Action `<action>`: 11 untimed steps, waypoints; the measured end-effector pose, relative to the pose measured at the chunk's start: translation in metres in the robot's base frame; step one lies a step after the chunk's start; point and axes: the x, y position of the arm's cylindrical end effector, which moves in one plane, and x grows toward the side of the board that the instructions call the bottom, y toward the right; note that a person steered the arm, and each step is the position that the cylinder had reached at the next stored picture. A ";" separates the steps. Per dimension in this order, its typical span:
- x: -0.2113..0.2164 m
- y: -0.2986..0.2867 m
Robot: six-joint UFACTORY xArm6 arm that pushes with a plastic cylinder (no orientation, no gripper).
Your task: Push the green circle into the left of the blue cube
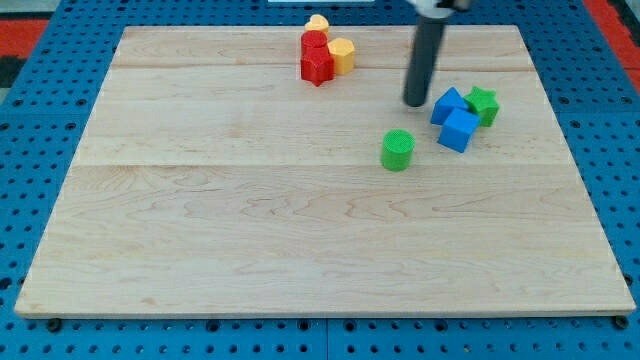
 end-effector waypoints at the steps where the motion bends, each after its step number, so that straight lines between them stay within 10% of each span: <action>1: 0.035 -0.077; 3: 0.103 -0.042; 11: 0.113 0.041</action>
